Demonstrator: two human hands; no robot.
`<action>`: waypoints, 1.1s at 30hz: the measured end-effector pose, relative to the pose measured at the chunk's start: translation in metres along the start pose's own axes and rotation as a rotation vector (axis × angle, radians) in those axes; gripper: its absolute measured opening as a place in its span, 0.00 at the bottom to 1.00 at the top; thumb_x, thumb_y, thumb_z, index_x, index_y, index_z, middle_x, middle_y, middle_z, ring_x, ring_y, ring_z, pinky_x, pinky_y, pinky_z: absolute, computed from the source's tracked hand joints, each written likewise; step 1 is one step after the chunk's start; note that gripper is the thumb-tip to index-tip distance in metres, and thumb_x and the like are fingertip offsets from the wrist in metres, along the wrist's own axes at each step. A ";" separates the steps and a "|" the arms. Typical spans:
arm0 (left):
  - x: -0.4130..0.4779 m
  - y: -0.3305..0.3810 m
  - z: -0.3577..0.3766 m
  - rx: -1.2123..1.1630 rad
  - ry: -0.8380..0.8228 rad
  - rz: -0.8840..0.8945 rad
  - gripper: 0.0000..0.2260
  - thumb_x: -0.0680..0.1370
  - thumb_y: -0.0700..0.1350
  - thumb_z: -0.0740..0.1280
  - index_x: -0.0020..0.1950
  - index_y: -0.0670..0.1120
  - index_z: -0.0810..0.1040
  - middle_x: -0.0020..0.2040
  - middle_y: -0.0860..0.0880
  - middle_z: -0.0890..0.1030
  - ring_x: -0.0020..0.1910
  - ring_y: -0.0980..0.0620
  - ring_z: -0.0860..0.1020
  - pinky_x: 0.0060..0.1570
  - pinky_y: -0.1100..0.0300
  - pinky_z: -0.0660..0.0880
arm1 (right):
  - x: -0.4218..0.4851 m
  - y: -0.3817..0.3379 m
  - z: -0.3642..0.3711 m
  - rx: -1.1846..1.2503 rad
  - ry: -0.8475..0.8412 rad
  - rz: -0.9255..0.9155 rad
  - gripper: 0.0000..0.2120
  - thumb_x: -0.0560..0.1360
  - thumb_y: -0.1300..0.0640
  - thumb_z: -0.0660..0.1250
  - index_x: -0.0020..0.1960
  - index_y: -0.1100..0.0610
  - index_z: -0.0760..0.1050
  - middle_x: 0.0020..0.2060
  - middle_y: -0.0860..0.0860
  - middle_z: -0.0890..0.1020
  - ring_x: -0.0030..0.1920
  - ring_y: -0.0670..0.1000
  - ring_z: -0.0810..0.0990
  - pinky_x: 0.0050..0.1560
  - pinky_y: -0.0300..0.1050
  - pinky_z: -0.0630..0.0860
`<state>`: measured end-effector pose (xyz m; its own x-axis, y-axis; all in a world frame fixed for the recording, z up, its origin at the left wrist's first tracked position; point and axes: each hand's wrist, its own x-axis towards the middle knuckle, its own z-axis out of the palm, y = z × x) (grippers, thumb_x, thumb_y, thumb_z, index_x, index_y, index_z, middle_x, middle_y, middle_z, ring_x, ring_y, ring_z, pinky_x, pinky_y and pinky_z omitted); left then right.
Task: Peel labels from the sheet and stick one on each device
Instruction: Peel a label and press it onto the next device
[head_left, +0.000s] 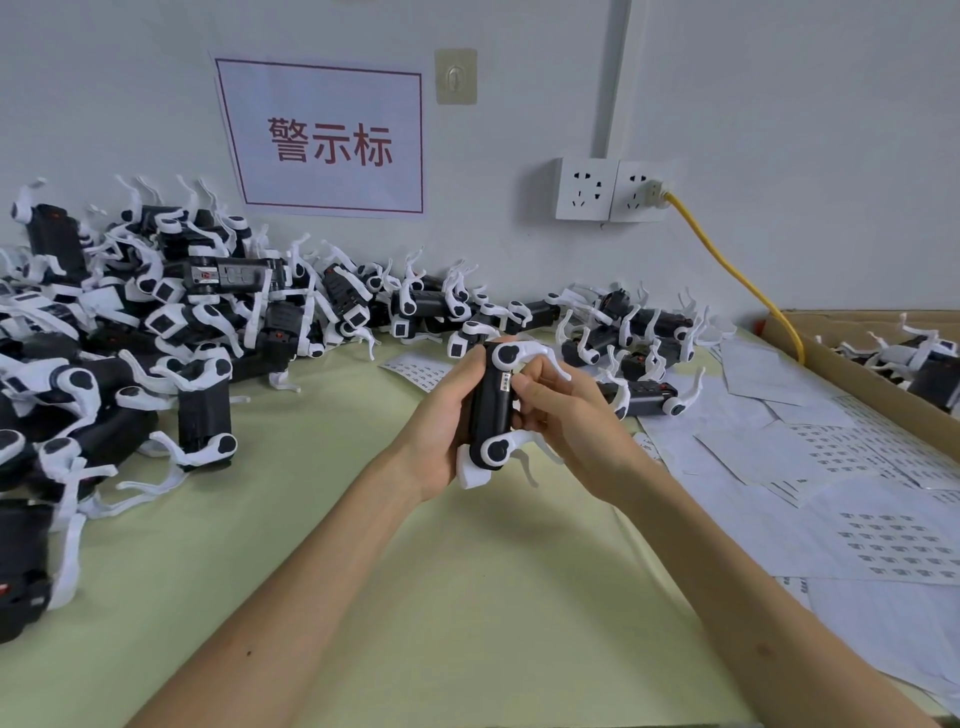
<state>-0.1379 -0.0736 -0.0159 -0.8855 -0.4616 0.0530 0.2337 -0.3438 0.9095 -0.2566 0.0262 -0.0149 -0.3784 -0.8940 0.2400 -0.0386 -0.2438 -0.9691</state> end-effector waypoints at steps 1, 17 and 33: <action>0.000 0.000 0.000 -0.003 0.015 -0.001 0.26 0.80 0.61 0.60 0.70 0.46 0.78 0.47 0.47 0.81 0.42 0.50 0.79 0.44 0.55 0.75 | 0.000 -0.001 0.000 0.015 0.003 0.007 0.13 0.83 0.63 0.62 0.40 0.59 0.68 0.32 0.52 0.73 0.34 0.50 0.74 0.39 0.39 0.72; 0.003 0.000 -0.005 -0.016 0.046 -0.074 0.23 0.78 0.65 0.65 0.48 0.46 0.86 0.44 0.45 0.81 0.40 0.47 0.81 0.44 0.50 0.78 | 0.004 -0.001 -0.002 0.025 0.120 -0.038 0.09 0.75 0.66 0.68 0.42 0.58 0.68 0.30 0.51 0.73 0.30 0.49 0.70 0.36 0.41 0.70; 0.002 0.001 -0.023 0.199 0.028 -0.253 0.29 0.64 0.68 0.79 0.56 0.50 0.86 0.42 0.46 0.82 0.39 0.52 0.80 0.35 0.59 0.78 | 0.004 -0.005 -0.035 -0.306 -0.189 0.131 0.19 0.78 0.40 0.64 0.61 0.51 0.81 0.57 0.52 0.84 0.53 0.48 0.82 0.53 0.48 0.72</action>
<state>-0.1300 -0.0934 -0.0241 -0.8936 -0.4047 -0.1941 -0.0784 -0.2850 0.9553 -0.2898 0.0370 -0.0113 -0.2224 -0.9706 0.0917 -0.2866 -0.0248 -0.9577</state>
